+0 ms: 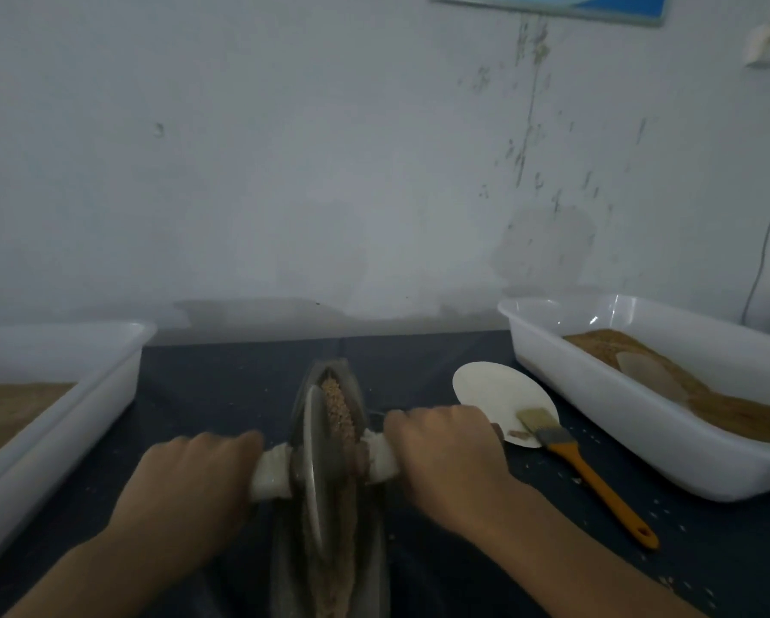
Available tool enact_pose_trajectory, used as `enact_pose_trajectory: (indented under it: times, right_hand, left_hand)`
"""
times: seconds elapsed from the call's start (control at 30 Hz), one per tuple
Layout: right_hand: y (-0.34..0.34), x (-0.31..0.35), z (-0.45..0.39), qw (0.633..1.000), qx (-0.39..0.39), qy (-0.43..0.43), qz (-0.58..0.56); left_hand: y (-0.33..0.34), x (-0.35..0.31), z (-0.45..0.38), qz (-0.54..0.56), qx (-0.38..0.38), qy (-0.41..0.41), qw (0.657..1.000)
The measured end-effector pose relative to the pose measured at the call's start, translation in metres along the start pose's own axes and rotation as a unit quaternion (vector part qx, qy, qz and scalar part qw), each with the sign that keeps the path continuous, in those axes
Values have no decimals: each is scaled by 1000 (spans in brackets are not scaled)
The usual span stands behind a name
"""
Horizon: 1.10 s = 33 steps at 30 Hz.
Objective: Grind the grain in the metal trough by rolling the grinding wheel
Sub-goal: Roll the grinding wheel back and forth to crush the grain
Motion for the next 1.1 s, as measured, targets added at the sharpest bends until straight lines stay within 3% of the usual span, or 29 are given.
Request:
enact_pose_trajectory:
  times: [0.17, 0.33, 0.67, 0.83, 0.97, 1.1]
  right_hand:
    - [-21, 7, 42, 999, -51, -8, -18]
    - [-3, -1, 24, 999, -28, 20, -1]
    - [30, -17, -56, 997, -20, 39, 60]
    - [17, -12, -15, 1000, 5, 26, -15]
    - [-4, -1, 36, 998, -56, 6, -39]
    - [-7, -1, 49, 996, -86, 0, -40]
  left_hand:
    - [-28, -9, 36, 16, -78, 65, 995]
    - [-9, -4, 16, -23, -60, 64, 996]
    - [33, 9, -60, 22, -78, -9, 997]
    - [9, -4, -19, -35, -59, 1, 998]
    - [-17, -10, 23, -53, -79, 51, 994]
    - [-28, -11, 35, 0, -105, 104, 989]
Point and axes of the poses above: each hand's wrist, its own z-axis away from the middle knuckle, its own y-axis out of the palm, x = y × z, the point moved 1 cm from there along -z, towards the middle knuckle
